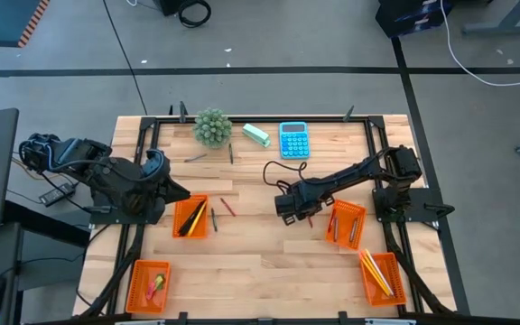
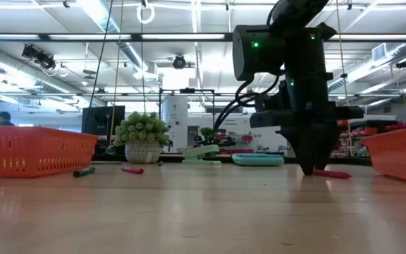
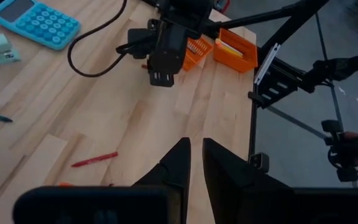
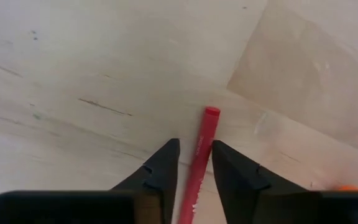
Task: Sort crayons/erasers/pens/pencils in bins
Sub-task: Put the bottom red crayon into the top right orange basket
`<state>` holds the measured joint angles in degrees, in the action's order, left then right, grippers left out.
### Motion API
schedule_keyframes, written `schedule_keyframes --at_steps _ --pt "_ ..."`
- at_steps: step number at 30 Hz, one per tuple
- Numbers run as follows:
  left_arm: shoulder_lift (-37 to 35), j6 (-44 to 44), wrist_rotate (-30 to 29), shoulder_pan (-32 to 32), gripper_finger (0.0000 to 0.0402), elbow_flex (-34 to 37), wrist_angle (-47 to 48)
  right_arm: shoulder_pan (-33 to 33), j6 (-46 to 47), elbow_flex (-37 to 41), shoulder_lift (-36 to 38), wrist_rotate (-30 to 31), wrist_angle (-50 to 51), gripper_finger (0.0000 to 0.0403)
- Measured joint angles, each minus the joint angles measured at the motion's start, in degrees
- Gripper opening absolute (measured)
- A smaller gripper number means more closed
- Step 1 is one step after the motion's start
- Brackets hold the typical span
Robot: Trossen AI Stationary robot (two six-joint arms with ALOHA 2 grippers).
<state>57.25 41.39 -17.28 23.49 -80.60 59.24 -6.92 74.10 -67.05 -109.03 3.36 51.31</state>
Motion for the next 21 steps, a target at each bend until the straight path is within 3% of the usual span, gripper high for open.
schedule_keyframes --at_steps 7,16,21 --pt "-0.02 0.20 0.02 0.02 0.0052 0.00 0.25 -0.11 -1.97 0.28 0.02 -0.11 -0.96 0.0067" --pt "-0.04 0.41 0.52 0.02 0.0052 0.00 0.29 -0.02 -4.90 -0.63 -0.16 -0.62 -0.71 0.0062" --pt "-0.07 -0.02 0.52 0.01 0.0051 -0.01 0.60 -0.28 -6.92 -3.74 0.16 -3.94 -2.18 0.0062"
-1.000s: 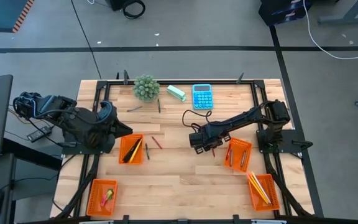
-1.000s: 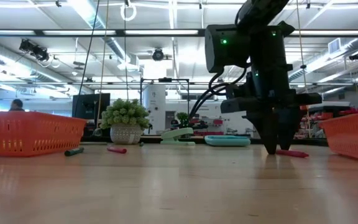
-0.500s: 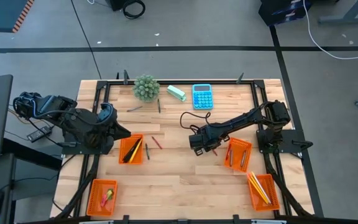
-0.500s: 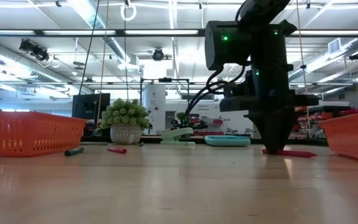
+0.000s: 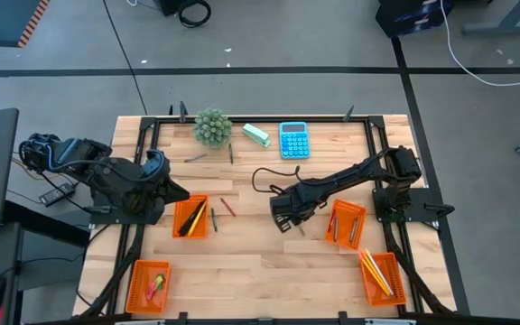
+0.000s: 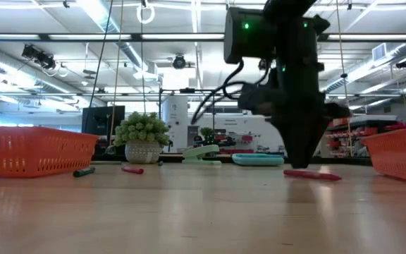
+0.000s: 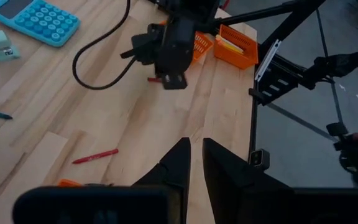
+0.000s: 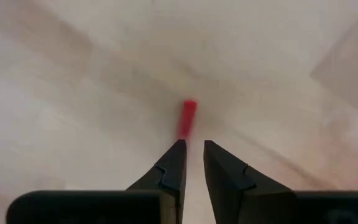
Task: Sort crayons/erasers/pens/pencils in bins
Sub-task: Put the bottom red crayon into the top right orange basket
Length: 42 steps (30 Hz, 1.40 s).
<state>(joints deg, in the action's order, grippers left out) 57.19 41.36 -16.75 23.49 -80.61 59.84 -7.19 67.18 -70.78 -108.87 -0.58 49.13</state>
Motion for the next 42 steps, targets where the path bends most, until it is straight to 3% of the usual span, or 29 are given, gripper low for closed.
schedule_keyframes --at_steps 8,13,21,26,35,42 --pt "-0.13 -0.50 -0.03 -0.01 0.0050 0.01 1.83 -2.57 2.40 -3.03 1.52 -0.58 0.70 0.0048" --pt "-0.35 -1.22 -0.08 0.01 0.0052 0.01 3.90 -4.45 9.86 -3.17 1.52 -1.24 -1.12 0.0044" --pt "-0.35 -3.48 -1.27 -0.01 0.0052 0.01 4.80 -8.33 15.52 -3.56 0.60 1.31 -25.36 0.0091" --pt "-0.33 -3.45 -2.56 -0.01 0.0053 -0.01 4.71 -8.38 16.61 -3.13 -3.08 3.35 -22.68 0.0108" --pt "-0.42 -0.60 -2.53 -0.01 0.0052 -0.01 4.76 -7.96 15.06 -3.48 -7.36 6.07 -31.96 0.0161" --pt "-0.26 0.22 -2.50 -0.01 0.0049 -0.01 4.72 -7.95 15.26 -3.84 -10.94 4.62 -31.99 0.0162"
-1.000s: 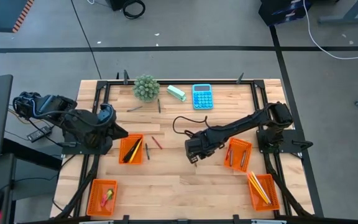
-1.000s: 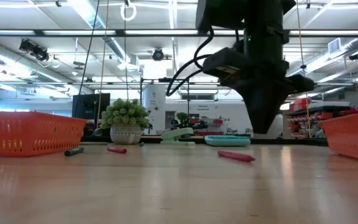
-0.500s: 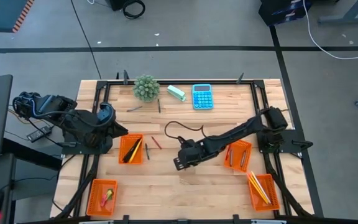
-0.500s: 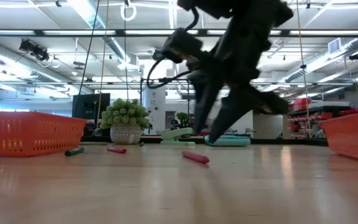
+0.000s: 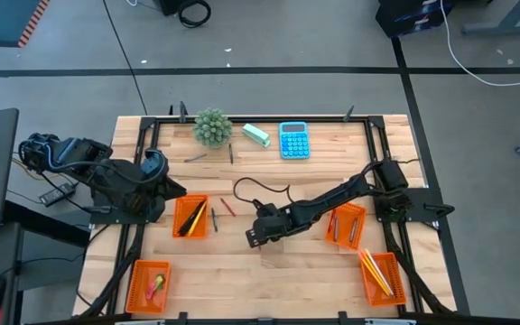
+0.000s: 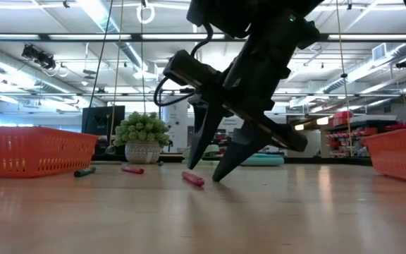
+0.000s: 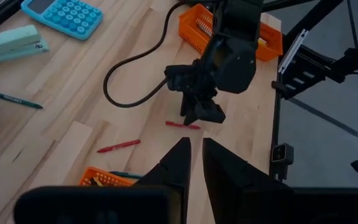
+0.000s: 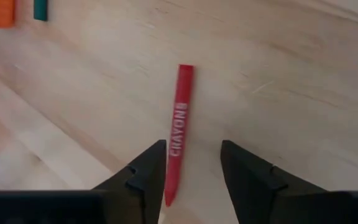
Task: Sort crayons/erasers/pens/pencils in bins
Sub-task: Put the bottom red crayon into the top right orange basket
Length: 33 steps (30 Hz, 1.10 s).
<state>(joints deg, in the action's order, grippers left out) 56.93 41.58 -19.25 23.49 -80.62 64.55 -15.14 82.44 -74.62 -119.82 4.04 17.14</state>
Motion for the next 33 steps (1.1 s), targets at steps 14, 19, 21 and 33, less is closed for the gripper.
schedule_keyframes --at_steps 14,19,21,33 --pt "-0.04 1.25 2.01 0.46 0.0050 0.00 0.00 0.75 -3.77 0.86 4.40 3.34 4.46 0.0118" --pt "0.87 -12.84 8.72 2.70 0.0050 0.00 0.14 0.65 -5.74 0.58 12.51 6.03 6.95 0.0116" --pt "1.75 -22.06 8.70 2.99 0.0049 0.00 -0.18 0.09 -6.09 0.65 15.44 7.03 9.86 0.0117" --pt "18.92 -64.95 15.62 -3.00 0.0094 -0.03 -12.95 -8.62 2.08 0.51 35.39 19.50 28.14 0.0117"
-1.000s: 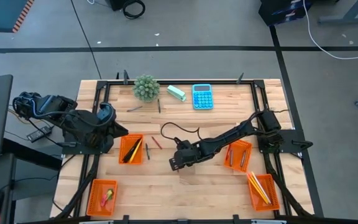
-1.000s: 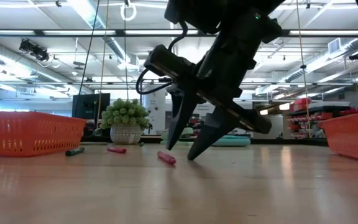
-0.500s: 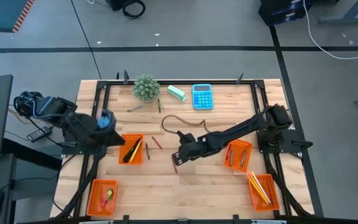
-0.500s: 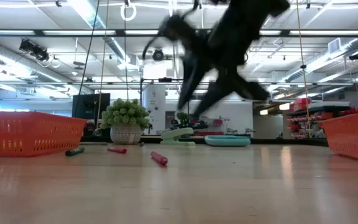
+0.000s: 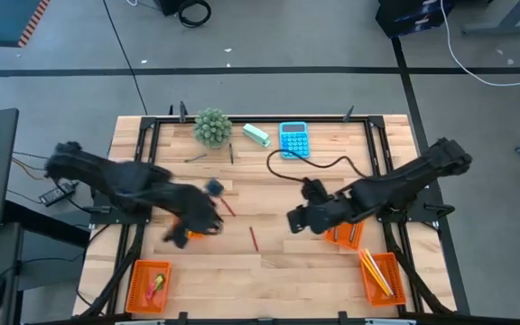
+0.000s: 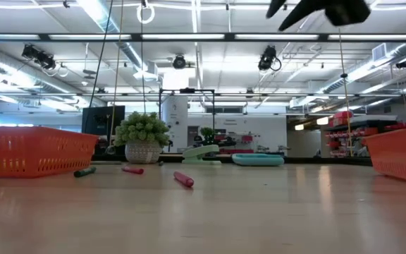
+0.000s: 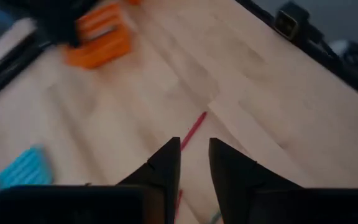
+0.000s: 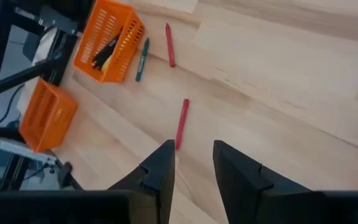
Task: Sort crayons/erasers/pens/pencils in bins
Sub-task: Put the bottom red crayon into the top right orange basket
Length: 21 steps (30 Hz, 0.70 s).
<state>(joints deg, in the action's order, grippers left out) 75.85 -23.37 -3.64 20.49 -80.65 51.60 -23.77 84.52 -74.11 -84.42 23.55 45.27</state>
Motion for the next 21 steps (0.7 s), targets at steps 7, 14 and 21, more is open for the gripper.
schedule_keyframes --at_steps 7,14,21 --pt "13.29 -14.58 10.38 -3.83 0.0123 0.05 -2.76 -4.90 2.75 -0.04 4.00 2.99 8.04 0.0117" --pt "22.57 -32.54 11.06 -5.62 0.0116 0.05 -4.58 -8.23 9.93 -0.04 2.69 6.91 11.86 0.0117" --pt "31.50 -40.82 3.66 -8.27 0.0093 0.05 -4.81 -10.30 16.76 -0.04 0.51 8.01 11.83 0.0117"
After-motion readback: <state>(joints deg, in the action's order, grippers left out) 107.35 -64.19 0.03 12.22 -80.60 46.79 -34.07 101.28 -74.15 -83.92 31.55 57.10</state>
